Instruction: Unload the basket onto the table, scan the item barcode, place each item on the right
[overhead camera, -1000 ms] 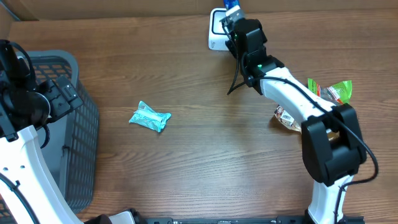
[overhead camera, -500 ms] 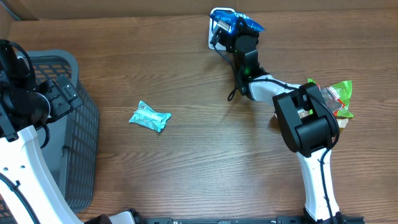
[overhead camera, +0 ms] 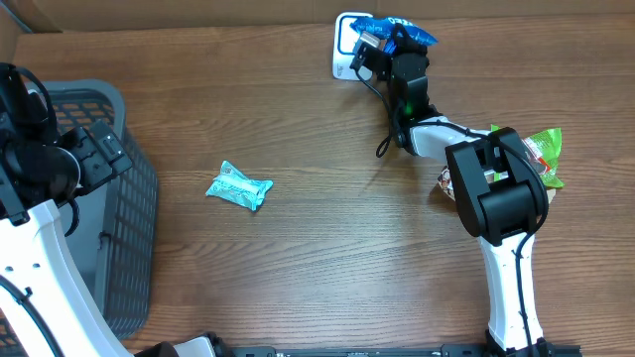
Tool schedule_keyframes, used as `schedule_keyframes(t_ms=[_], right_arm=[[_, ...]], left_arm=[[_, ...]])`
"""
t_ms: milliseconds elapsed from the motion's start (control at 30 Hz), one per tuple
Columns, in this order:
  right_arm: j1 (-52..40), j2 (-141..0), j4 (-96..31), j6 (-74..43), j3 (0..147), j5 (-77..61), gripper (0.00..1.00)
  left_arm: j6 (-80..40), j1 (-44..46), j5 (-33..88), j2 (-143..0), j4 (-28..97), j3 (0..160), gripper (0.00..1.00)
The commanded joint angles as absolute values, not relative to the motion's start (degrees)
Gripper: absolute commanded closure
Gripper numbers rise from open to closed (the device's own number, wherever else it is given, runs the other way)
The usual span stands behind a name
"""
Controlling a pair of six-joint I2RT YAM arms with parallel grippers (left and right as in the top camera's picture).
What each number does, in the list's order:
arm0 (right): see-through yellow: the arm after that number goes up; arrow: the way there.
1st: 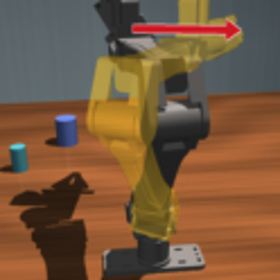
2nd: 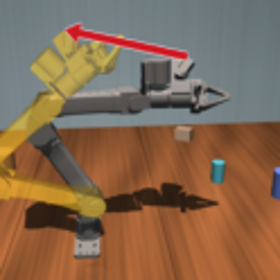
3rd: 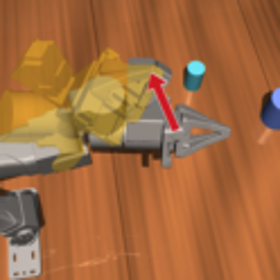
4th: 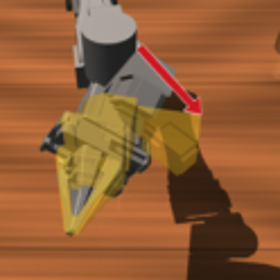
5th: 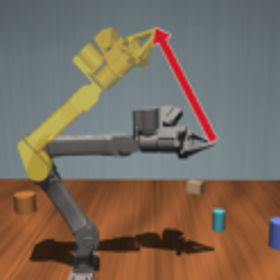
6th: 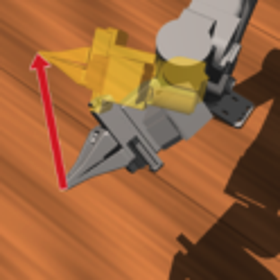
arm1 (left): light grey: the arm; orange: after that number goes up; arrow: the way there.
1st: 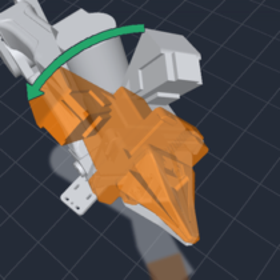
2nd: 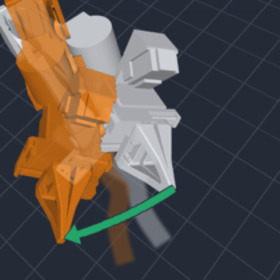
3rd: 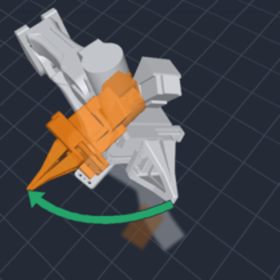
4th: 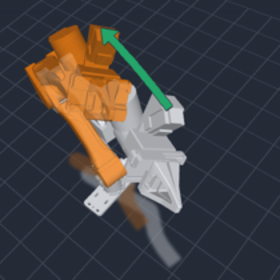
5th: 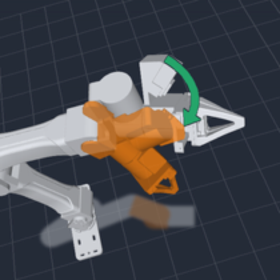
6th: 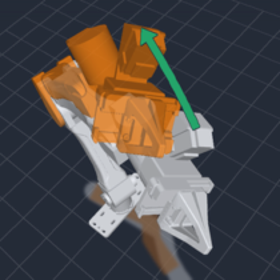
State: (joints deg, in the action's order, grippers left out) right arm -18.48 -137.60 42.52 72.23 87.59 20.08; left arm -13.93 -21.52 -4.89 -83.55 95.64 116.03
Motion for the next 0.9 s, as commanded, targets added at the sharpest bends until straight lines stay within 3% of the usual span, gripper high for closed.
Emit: schedule_keyframes(t_ms=[0,867], right_arm=[[-18.9,-136.7,43.9,73.9,89.3,17.6,0.96],[-22.5,-136.6,43.6,77.3,89.4,15.5,0.96]], left_arm=[[-12.8,-21.8,-4.5,-83.1,95.6,116.2,0.0],[-12.8,-21.8,-4.5,-83.1,95.6,116.2,0.01]])
